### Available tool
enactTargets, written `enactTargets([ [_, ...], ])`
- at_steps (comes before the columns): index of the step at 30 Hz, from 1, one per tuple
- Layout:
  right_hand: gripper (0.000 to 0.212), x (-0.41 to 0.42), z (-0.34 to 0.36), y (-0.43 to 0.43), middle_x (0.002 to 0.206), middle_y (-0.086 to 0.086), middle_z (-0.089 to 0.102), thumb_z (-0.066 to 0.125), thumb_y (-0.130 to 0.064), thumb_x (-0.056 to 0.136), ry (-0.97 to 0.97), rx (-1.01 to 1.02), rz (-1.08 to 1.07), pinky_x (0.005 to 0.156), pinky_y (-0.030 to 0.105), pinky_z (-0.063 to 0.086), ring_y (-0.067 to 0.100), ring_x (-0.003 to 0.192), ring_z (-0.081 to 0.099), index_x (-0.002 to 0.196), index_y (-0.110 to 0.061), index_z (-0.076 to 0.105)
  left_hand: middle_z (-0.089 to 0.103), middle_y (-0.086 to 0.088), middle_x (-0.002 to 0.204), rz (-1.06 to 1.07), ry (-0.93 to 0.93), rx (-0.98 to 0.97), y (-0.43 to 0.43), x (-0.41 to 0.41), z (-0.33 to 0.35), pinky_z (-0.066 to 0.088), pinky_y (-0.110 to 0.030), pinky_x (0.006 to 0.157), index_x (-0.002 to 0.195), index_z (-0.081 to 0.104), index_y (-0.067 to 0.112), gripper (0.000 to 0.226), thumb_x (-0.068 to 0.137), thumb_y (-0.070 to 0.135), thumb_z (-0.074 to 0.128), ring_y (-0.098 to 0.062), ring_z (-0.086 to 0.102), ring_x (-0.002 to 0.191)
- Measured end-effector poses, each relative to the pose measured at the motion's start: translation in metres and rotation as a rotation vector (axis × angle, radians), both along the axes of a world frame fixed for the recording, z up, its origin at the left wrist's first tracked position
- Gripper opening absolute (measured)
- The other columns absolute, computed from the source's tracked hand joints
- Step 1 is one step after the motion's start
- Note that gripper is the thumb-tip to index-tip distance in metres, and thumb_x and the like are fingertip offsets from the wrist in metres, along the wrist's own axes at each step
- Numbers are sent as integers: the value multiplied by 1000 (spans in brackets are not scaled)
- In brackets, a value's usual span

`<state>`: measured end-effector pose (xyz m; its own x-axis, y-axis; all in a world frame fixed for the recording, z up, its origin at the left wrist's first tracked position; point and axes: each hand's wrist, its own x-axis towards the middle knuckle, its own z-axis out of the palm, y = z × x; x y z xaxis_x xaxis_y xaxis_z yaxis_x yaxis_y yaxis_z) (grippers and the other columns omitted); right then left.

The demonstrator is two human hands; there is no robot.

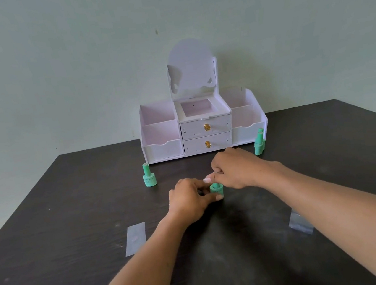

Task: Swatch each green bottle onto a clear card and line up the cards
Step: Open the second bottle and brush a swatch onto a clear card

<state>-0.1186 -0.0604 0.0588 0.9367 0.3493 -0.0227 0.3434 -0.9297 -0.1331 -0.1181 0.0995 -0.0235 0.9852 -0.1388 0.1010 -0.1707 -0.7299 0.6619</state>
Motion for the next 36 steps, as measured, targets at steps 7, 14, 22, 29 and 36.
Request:
enactTargets([
  [7,6,0,9,-2,92,-8,56,60,-30,98,93,-99,117,70,35,45,20,88,57,99,-26,56,65,17,81,-34,-10,4,2,1,0,50,-45,90,103,77,39,36,70,52,82,-10,59,85],
  [14,34,-3,5,-2,88,-6,54,57,-58,93,25,-105,27,66,35,42,23,88,58,85,-26,56,60,17,72,-27,-10,1,4,2,-2,51,-42,86,89,77,34,26,70,50,84,-10,59,79],
  [22,32,-7,5,-3,100,-7,58,65,-51,91,61,-34,54,77,38,49,20,98,59,111,-26,63,63,18,77,-45,-34,7,4,2,-3,50,-45,89,98,78,35,32,71,52,83,-11,59,85],
  [29,36,-8,7,-4,98,-13,54,67,-51,88,87,35,62,78,35,48,15,96,57,115,-27,62,62,19,76,-43,-48,20,4,1,-5,50,-46,89,96,76,36,31,71,54,81,-12,59,87],
  [36,28,-6,7,-4,90,-18,51,65,-25,90,123,102,104,73,27,42,9,87,52,118,-25,62,64,21,83,-59,-61,25,4,2,-7,49,-48,92,104,75,41,36,72,58,78,-13,59,93],
])
